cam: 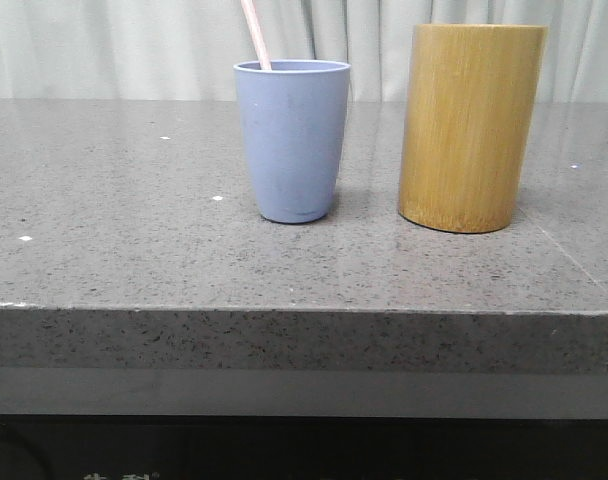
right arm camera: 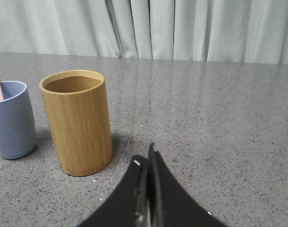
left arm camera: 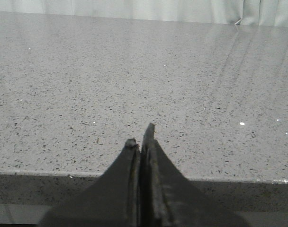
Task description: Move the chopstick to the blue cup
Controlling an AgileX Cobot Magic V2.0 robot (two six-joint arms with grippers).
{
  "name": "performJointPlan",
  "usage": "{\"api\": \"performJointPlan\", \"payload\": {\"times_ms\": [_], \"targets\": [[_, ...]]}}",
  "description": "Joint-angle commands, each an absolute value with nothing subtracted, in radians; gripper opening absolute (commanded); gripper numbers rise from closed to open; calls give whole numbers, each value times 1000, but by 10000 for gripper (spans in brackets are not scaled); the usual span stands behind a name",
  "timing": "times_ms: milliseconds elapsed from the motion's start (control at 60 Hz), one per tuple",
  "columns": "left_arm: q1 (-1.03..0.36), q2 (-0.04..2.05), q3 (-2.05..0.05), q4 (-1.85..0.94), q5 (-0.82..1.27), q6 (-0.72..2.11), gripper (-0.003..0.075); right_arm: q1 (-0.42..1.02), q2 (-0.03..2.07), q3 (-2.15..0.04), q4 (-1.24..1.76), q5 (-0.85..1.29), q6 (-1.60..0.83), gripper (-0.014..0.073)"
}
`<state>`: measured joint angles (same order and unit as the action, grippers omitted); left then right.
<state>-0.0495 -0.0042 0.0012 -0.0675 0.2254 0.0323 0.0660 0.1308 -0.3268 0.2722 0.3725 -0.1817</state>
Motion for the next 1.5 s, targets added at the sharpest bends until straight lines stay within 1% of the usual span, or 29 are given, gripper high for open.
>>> {"api": "performJointPlan", "payload": {"times_ms": [0, 850, 967, 1100, 1233, 1483], "targets": [[-50, -29, 11, -78, 140, 24, -19, 63, 144, -352, 272, 290, -188, -60], [-50, -29, 11, -78, 140, 24, -19, 63, 144, -350, 272, 284, -188, -60], [-50, -29, 11, -78, 140, 24, -19, 65, 144, -307, 245, 233, -176, -60], [-50, -29, 11, -78, 140, 24, -19, 66, 136, -218, 124, 150, -75, -60], [-50, -29, 11, -78, 140, 24, -19, 65, 85, -109, 101, 87, -45, -60], [-50, -29, 11, -78, 140, 24, -19, 63, -30, 1, 101, 110, -47, -60]]}}
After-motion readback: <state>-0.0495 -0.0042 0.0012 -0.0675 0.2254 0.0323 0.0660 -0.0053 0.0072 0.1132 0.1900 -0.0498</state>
